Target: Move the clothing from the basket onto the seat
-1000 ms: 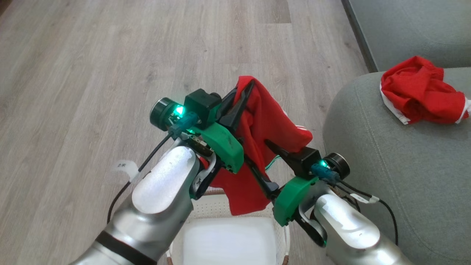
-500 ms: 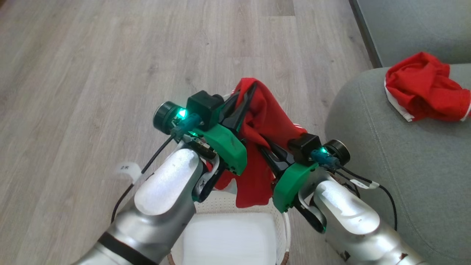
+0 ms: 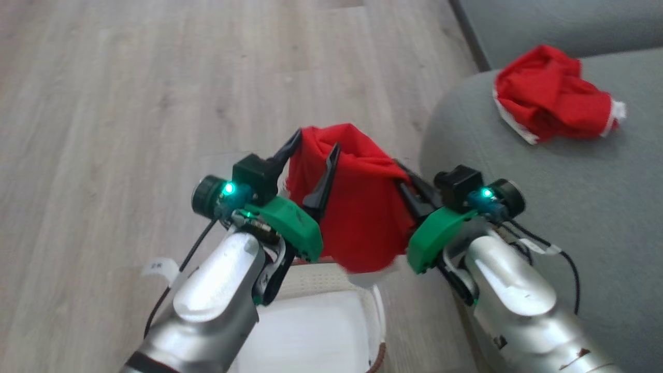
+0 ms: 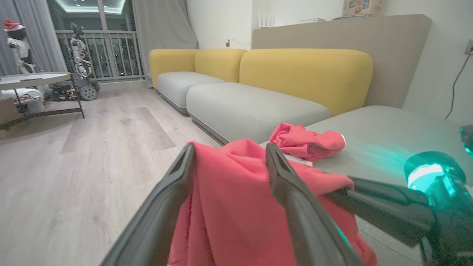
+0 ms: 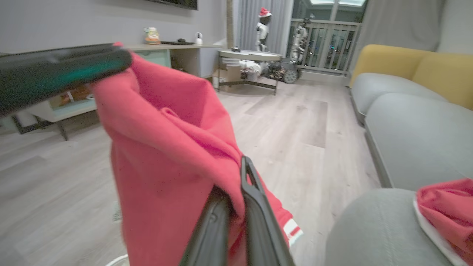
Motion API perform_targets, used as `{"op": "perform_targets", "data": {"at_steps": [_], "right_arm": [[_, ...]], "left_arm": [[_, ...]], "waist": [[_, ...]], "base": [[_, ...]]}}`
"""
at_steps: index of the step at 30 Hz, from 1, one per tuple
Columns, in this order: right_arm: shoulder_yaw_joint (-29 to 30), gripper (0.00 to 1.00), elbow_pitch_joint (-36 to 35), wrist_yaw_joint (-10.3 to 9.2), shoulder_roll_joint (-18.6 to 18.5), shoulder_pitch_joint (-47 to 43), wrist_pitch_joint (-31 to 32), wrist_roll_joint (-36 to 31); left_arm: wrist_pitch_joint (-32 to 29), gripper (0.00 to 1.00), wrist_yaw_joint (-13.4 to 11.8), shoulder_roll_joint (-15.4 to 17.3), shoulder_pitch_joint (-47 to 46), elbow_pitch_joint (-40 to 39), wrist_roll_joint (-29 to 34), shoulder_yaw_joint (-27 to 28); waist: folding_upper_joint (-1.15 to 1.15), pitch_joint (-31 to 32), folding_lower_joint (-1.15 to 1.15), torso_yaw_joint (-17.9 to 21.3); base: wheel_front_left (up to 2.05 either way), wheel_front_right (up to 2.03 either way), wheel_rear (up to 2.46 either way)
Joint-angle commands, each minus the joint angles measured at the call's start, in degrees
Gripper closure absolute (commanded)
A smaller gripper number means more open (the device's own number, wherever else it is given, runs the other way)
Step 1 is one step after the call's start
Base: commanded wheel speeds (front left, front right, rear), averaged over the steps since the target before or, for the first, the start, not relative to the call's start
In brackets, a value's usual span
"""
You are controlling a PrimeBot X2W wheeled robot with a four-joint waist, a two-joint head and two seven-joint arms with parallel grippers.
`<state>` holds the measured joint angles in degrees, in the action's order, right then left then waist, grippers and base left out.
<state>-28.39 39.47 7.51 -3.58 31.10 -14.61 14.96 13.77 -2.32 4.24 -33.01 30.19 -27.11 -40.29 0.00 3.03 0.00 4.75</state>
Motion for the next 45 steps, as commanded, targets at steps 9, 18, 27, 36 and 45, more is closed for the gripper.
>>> {"op": "perform_targets", "data": {"at_steps": [9,18,27,36,45], "right_arm": [[8.1,1.00,-3.2,-0.02,-0.8,2.7,-0.4,-5.6],[12.8,1.00,-7.1,-0.02,-3.4,1.5,-0.4,-8.0],[13.2,1.00,-7.9,-0.02,-5.6,2.4,-0.4,-7.6],[12.3,1.00,-4.8,-0.02,-9.6,9.7,-0.4,-5.6],[15.1,1.00,-0.1,-0.02,-14.8,25.1,-0.2,-2.9]], "left_arm": [[1.1,0.00,0.5,0.2,1.0,-0.5,-0.4,1.4],[1.2,0.00,1.0,-0.4,2.8,-1.3,0.3,1.0],[1.2,0.00,1.4,-0.9,3.4,-2.2,1.8,0.6],[1.2,0.00,1.4,-1.2,3.7,-3.2,3.0,0.9],[1.2,0.00,1.5,0.1,0.7,-7.7,6.6,2.0]], "waist": [[0.00,-1.4,0.00,10.7],[0.00,-2.4,0.00,18.7],[0.00,-4.6,0.00,22.6],[0.00,-8.0,0.00,18.8],[0.00,-17.6,0.00,11.4]], "base": [[0.00,0.00,0.00],[0.00,0.00,0.00],[0.00,0.00,0.00],[0.00,0.00,0.00],[0.00,0.00,0.00]]}}
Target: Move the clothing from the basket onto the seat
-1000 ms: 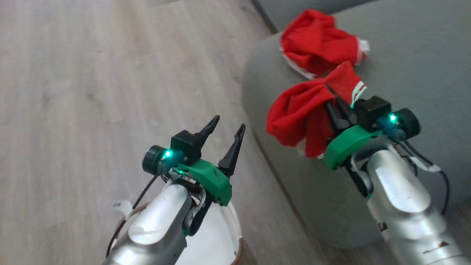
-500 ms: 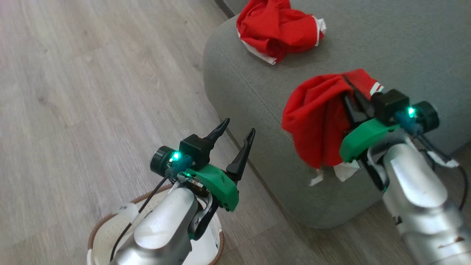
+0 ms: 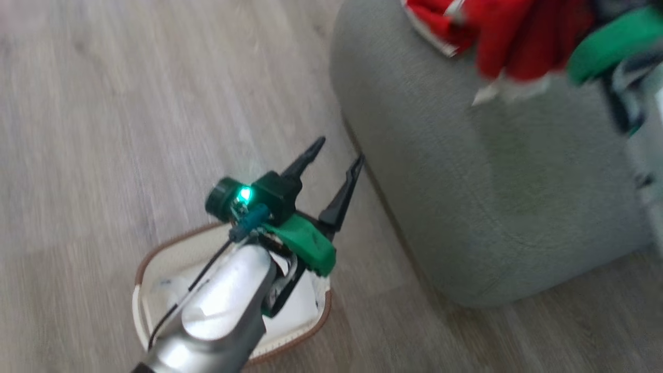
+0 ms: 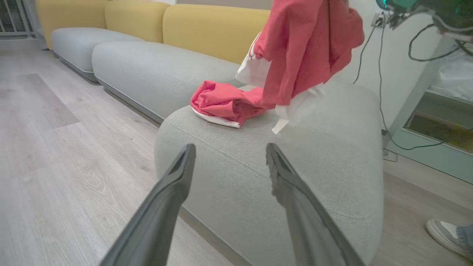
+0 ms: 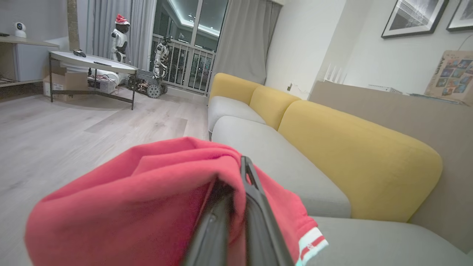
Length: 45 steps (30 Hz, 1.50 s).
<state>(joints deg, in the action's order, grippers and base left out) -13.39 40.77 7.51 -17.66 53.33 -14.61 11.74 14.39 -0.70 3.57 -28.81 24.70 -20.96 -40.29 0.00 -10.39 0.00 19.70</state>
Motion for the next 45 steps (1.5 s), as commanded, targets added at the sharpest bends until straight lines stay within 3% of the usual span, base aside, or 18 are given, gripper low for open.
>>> {"op": "perform_targets", "data": {"at_steps": [1,10,17,25,32,33,34,37,38,45], "right_arm": [[0.5,1.00,-0.6,-0.02,-1.6,4.8,-0.1,0.4],[9.0,1.00,7.6,-0.02,-10.4,22.5,-0.1,-4.7],[16.8,1.00,10.9,-0.02,-12.5,25.2,-0.3,-10.1],[28.5,1.00,13.5,-0.02,-8.3,16.3,-0.4,-17.0],[32.7,1.00,14.7,-0.02,-3.6,10.0,-0.4,-20.5],[33.0,0.93,14.2,-0.02,-3.2,9.5,-0.4,-20.8],[33.2,0.77,13.8,-0.02,-2.8,9.1,-0.4,-21.1],[33.2,0.13,12.8,-0.02,-1.8,8.0,-0.4,-21.6],[32.9,0.00,12.5,-0.02,-1.4,7.6,-0.4,-21.6],[28.9,0.00,10.2,-0.02,-0.3,4.4,-0.4,-19.5]], "left_arm": [[0.6,0.00,-0.1,1.1,-3.9,-2.7,0.8,2.1],[0.5,0.00,-1.0,4.1,-7.8,-8.5,3.6,2.6],[-0.7,0.00,-1.5,5.6,-9.2,-11.2,4.8,2.4],[-1.1,0.00,-2.2,6.3,-9.7,-12.2,5.1,2.2],[-1.7,0.00,-2.3,7.1,-9.5,-11.9,5.0,1.9],[-1.7,0.00,-2.3,7.2,-9.5,-11.8,5.0,1.9],[-1.8,0.00,-2.4,7.3,-9.5,-11.8,4.9,1.9],[-1.8,0.00,-2.6,7.5,-9.3,-11.6,4.7,1.9],[-1.8,0.00,-2.7,7.6,-9.2,-11.5,4.6,1.9],[-1.3,0.00,-3.3,7.5,-8.2,-10.4,3.3,2.7]], "waist": [[0.00,-5.3,0.00,-4.3],[0.00,-16.1,0.00,-10.7],[0.00,-20.5,0.00,-12.5],[0.00,-23.2,0.00,-12.9],[0.00,-23.8,0.00,-11.8],[0.00,-23.8,0.00,-11.7],[0.00,-23.8,0.00,-11.5],[0.00,-23.6,0.00,-10.9],[0.00,-23.4,0.00,-10.7],[0.00,-20.8,0.00,-9.8]], "base": [[0.00,0.00,0.00],[0.00,0.00,0.00],[0.00,0.00,0.00],[0.00,0.00,0.00],[0.00,0.00,0.00],[0.00,0.00,0.00],[0.00,0.00,0.00],[0.00,0.00,0.00],[0.00,0.00,0.00],[0.00,0.00,0.00]]}}
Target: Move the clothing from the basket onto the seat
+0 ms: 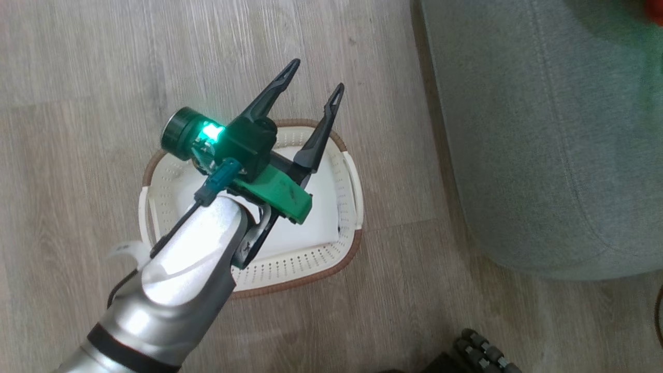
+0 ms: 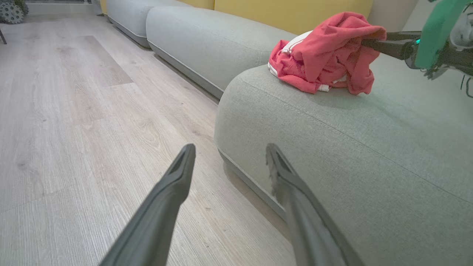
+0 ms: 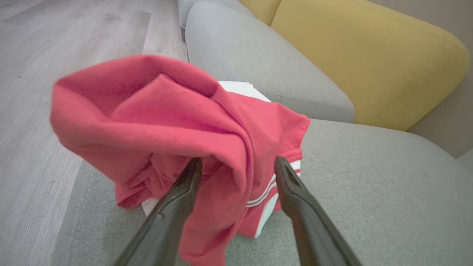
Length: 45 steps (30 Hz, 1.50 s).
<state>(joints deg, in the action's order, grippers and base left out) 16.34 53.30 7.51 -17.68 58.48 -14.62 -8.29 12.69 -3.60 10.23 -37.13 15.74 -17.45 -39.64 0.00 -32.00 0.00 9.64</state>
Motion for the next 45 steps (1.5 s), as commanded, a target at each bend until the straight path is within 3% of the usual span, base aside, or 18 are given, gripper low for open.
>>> {"op": "perform_targets", "data": {"at_steps": [1,13,20,28,36,45], "right_arm": [[-1.6,0.00,-2.7,-0.02,-0.3,-1.4,-0.4,1.0],[-7.9,0.00,-8.1,-0.02,-1.7,-10.1,-0.4,7.5],[-9.5,0.00,-10.8,-0.02,-0.7,-13.7,-0.4,9.6],[-9.4,0.00,-15.7,-0.02,5.4,-21.5,-0.4,9.5],[-13.9,0.00,-21.9,-0.02,10.7,-28.6,-0.4,11.4],[-18.8,0.00,-27.9,-0.02,14.0,-38.0,-0.4,12.6]], "left_arm": [[0.5,0.00,-0.5,0.8,0.4,-1.3,-0.5,2.2],[2.0,0.00,-1.9,-0.8,5.5,0.8,-4.4,5.6],[2.3,0.00,-3.7,-1.5,9.9,0.6,-5.6,9.2],[2.3,0.00,-6.2,-2.1,18.4,-3.1,-5.3,16.6],[2.3,0.00,-6.9,-2.1,26.0,-4.6,-4.6,22.5],[2.3,0.00,-6.8,-2.7,33.0,-6.4,-2.9,26.0]], "waist": [[0.00,1.4,0.00,0.3],[0.00,10.9,0.00,-0.8],[0.00,16.8,0.00,-2.8],[0.00,22.5,0.00,-5.7],[0.00,26.3,0.00,-7.6],[0.00,31.1,0.00,-9.4]], "base": [[0.00,0.00,0.00],[0.00,0.00,0.00],[0.00,0.00,0.00],[0.00,0.00,0.00],[0.00,0.00,0.00],[0.00,0.00,0.00]]}}
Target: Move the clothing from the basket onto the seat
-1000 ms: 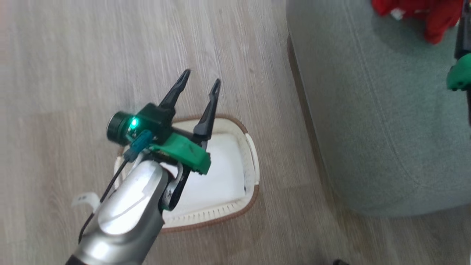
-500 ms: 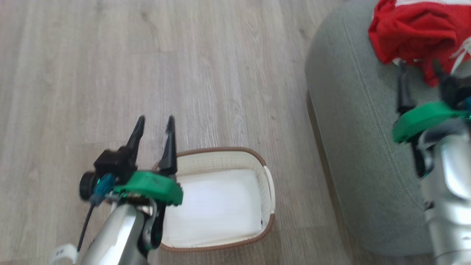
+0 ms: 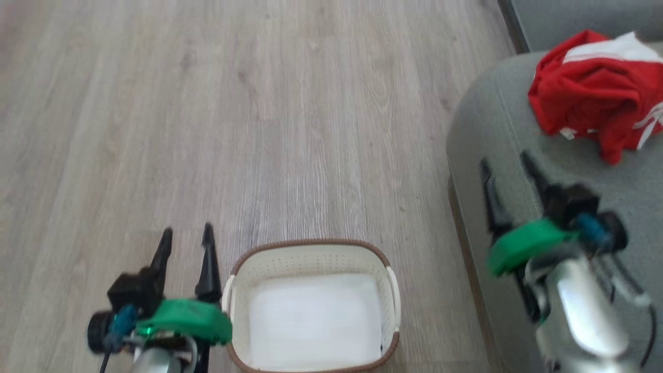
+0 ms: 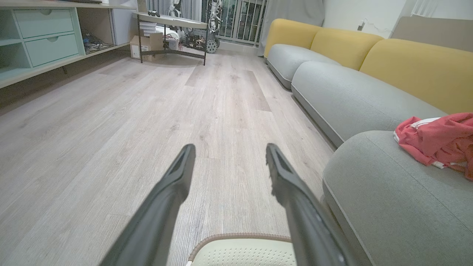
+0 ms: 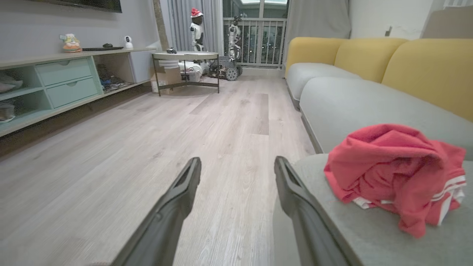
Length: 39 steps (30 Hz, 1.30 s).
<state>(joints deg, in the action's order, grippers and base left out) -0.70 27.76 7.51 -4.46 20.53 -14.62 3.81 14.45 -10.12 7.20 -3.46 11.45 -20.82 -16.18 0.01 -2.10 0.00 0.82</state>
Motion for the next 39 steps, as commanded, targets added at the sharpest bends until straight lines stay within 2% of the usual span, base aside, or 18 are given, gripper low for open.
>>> {"op": "perform_targets", "data": {"at_steps": [1,5,9,16,39], "right_arm": [[-2.0,0.00,-2.9,-0.02,1.0,-1.1,-0.4,0.6],[-2.0,0.00,-5.0,-0.02,1.5,-5.2,-0.4,0.5],[-3.6,0.00,-8.0,-0.02,1.6,-10.0,-0.4,4.4],[-3.7,0.00,-9.9,-0.02,1.6,-13.2,-0.4,6.8],[-4.4,0.00,-10.3,-0.02,1.6,-15.2,-0.4,7.7]], "left_arm": [[0.5,0.00,-0.3,0.2,0.2,-2.3,0.5,2.9],[0.5,0.00,0.1,-0.4,3.3,-3.1,0.1,4.3],[0.5,0.00,0.5,-0.8,6.1,-3.9,0.5,5.7],[0.5,0.00,0.8,-1.1,7.3,-3.8,1.1,6.6],[0.5,0.00,1.3,-1.9,8.0,-1.6,2.2,7.7]], "waist": [[-0.01,1.8,0.00,-0.8],[-0.01,2.9,0.00,-1.1],[-0.01,3.8,0.00,-1.5],[-0.01,4.5,0.00,-1.7],[-0.01,4.5,0.00,-1.0]], "base": [[0.00,0.00,0.00],[0.00,0.00,0.00],[0.00,0.00,0.00],[0.00,0.00,0.00],[0.00,0.00,0.00]]}}
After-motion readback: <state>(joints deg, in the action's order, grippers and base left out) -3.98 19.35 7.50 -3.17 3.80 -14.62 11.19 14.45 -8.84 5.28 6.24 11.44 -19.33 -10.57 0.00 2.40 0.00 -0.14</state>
